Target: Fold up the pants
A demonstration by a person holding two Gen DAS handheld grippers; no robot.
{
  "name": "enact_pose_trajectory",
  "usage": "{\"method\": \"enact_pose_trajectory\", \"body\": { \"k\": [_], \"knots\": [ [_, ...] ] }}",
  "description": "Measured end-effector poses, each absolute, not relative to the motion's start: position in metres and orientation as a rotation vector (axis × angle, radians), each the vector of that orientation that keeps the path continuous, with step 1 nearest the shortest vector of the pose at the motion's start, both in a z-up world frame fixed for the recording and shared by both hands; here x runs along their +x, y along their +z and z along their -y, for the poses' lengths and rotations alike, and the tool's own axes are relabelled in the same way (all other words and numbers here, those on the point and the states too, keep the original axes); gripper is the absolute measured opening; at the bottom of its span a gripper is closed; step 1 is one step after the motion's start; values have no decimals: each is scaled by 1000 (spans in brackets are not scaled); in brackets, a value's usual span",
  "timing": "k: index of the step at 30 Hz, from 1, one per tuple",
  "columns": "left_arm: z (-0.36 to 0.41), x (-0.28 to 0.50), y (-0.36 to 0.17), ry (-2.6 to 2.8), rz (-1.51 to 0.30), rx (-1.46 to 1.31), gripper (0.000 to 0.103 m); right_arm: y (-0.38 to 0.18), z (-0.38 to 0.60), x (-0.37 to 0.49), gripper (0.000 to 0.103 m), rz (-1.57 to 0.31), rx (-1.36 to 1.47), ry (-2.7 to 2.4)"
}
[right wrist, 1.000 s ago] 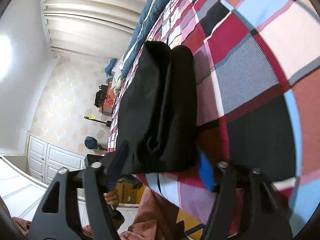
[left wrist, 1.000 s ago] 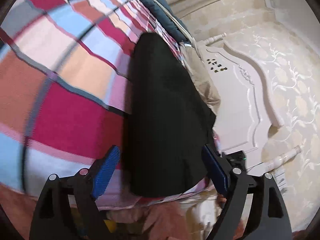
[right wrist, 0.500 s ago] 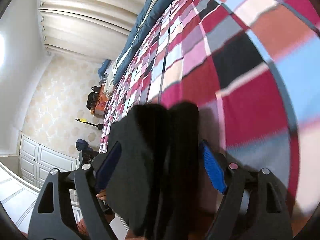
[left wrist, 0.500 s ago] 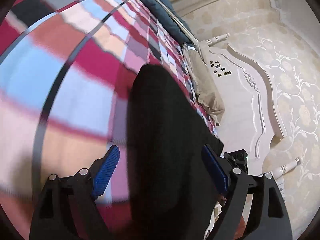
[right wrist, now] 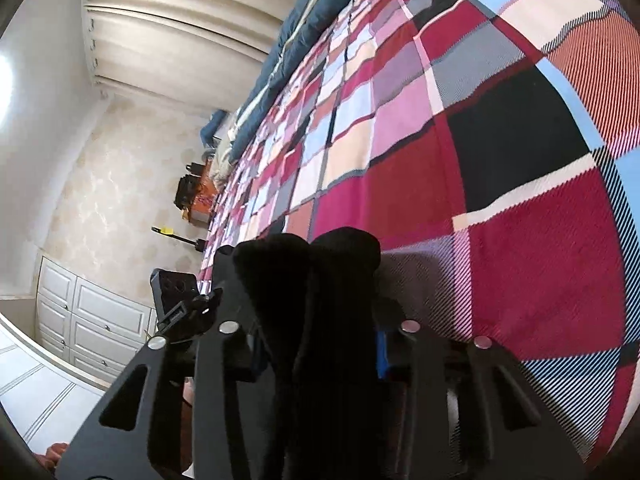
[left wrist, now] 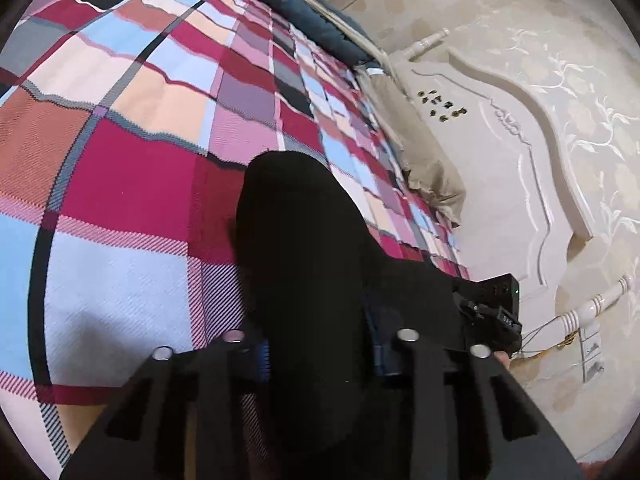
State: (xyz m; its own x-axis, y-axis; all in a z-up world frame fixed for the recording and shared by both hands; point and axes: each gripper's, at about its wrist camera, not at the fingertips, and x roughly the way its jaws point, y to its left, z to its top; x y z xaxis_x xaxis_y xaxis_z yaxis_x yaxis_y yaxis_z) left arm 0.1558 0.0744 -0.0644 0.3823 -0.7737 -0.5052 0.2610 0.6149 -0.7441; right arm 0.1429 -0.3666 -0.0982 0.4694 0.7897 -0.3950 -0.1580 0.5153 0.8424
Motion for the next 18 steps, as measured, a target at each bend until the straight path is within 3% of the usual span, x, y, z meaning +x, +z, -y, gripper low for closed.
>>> {"method": "enact_pose_trajectory", "body": {
  "k": [5,18],
  "knots": [
    [-74,159,-57,-714,-932,-595,25,-86,362,144,31,-860,817,685],
    [-83,220,-43,-609,-936,-575,25,-75,344,207,30,-864,808,693]
  ]
}}
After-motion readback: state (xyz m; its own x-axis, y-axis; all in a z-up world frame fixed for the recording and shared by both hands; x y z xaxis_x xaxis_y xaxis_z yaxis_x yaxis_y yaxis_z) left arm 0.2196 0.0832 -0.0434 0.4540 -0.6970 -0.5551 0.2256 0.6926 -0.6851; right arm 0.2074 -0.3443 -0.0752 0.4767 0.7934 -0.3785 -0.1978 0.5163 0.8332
